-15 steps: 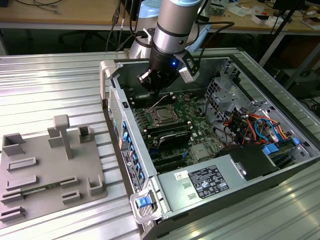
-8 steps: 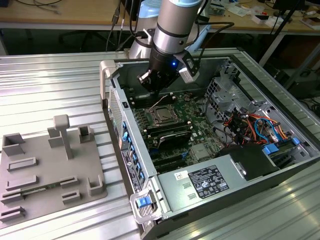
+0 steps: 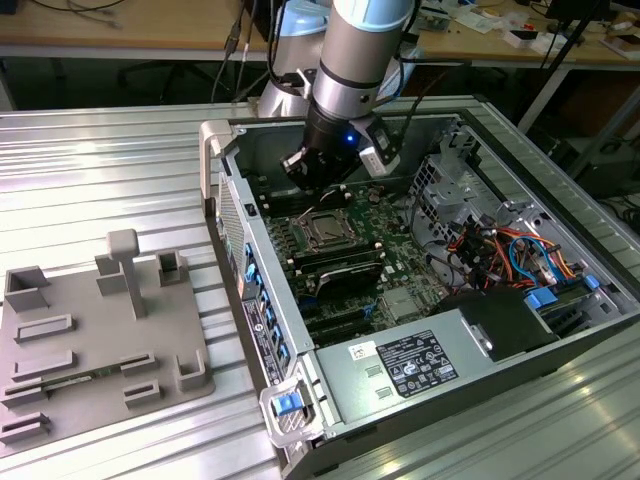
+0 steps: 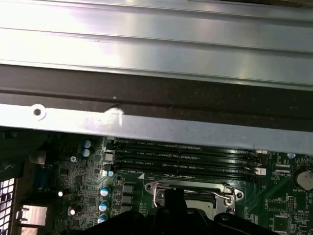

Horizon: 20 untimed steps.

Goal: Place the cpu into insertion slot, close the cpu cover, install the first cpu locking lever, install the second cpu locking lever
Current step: 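Install the first cpu locking lever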

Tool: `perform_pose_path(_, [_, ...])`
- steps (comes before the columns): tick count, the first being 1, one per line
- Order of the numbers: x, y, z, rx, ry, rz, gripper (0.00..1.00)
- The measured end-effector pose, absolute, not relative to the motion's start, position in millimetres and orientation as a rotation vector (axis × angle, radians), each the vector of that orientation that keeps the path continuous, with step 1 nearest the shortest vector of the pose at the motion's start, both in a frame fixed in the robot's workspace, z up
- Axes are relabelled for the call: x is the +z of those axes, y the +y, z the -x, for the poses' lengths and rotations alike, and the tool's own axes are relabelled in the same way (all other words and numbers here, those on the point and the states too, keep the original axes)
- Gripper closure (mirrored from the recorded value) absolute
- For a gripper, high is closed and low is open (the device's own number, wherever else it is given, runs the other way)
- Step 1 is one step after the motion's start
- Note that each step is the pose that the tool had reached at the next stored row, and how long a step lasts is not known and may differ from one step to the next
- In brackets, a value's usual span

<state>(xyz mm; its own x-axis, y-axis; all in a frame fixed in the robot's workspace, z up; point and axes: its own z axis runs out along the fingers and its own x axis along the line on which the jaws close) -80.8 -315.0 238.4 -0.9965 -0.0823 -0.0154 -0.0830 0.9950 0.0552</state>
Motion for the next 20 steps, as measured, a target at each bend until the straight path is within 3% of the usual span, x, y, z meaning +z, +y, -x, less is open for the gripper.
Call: perform_pose_path(20, [232.9, -309.5, 70.7, 0.086, 3.126, 0.098, 0.89])
